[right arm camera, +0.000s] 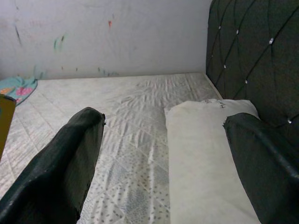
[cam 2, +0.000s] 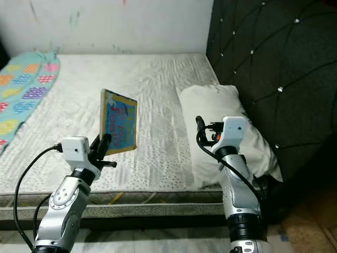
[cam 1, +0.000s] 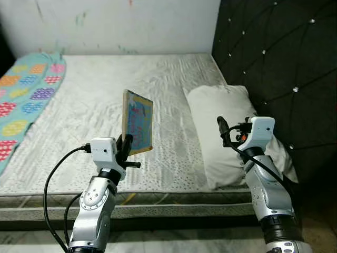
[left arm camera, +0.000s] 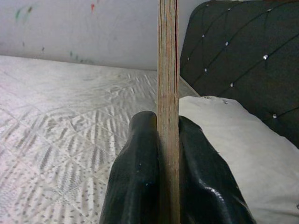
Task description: Clean up the room
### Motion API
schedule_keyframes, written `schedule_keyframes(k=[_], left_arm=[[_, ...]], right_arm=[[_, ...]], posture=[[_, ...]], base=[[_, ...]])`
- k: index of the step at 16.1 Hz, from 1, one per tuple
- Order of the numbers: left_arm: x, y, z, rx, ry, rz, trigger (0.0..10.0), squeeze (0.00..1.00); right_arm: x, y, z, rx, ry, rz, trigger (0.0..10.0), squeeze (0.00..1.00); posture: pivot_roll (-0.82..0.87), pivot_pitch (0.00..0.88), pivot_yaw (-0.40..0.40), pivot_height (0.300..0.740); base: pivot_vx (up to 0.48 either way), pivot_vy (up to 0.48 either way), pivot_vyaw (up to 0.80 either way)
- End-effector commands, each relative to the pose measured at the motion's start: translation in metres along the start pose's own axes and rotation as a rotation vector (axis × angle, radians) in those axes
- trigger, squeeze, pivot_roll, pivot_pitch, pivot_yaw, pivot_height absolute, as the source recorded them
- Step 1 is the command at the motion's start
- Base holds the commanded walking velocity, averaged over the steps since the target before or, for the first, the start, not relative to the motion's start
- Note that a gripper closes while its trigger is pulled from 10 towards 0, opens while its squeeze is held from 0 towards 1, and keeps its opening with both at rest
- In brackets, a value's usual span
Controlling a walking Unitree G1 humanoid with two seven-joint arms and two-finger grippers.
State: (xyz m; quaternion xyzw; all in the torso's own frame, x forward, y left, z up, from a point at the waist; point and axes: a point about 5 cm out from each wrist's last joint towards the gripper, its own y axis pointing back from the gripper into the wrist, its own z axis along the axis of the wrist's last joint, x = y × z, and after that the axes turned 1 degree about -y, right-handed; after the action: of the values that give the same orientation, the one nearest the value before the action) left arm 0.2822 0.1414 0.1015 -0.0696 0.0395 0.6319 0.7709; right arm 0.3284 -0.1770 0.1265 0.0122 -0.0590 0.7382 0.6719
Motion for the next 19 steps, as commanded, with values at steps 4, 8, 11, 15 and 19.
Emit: schedule_keyframes(k=[4, 8, 11, 15, 19], left_arm=[[-0.0029, -0.0027, 0.0156, -0.084, -0.010, -0.030, 10.0, 0.00], [-0.0024, -0.0021, 0.0155, -0.083, -0.012, -0.030, 10.0, 0.00], [-0.0018, -0.0015, 0.0150, -0.079, -0.015, -0.029, 10.0, 0.00], [0.0009, -0.0024, 0.0125, -0.056, -0.016, 0.012, 10.0, 0.00], [0.0021, -0.0032, 0.0117, -0.044, -0.020, 0.029, 10.0, 0.00]], right_arm=[[0.0011, -0.0032, 0.0046, -0.014, -0.001, 0.010, 10.0, 0.00], [0.0016, -0.0035, 0.0048, -0.013, 0.000, 0.012, 10.0, 0.00], [0.0016, -0.0028, 0.0039, -0.011, -0.003, 0.009, 10.0, 0.00], [0.0012, -0.0027, 0.0032, -0.010, -0.005, 0.006, 10.0, 0.00], [0.0006, -0.0025, 0.0027, -0.011, -0.012, 0.004, 10.0, 0.00]], posture=[[-0.05, 0.000, 0.027, 0.740], [-0.05, 0.000, 0.026, 0.740], [-0.05, 0.000, 0.028, 0.740], [-0.05, 0.000, 0.030, 0.740], [-0.05, 0.000, 0.030, 0.740]], base=[[0.328, 0.000, 0.00], [0.341, 0.000, 0.00], [0.311, 0.000, 0.00], [0.139, 0.000, 0.00], [0.000, 0.000, 0.00]])
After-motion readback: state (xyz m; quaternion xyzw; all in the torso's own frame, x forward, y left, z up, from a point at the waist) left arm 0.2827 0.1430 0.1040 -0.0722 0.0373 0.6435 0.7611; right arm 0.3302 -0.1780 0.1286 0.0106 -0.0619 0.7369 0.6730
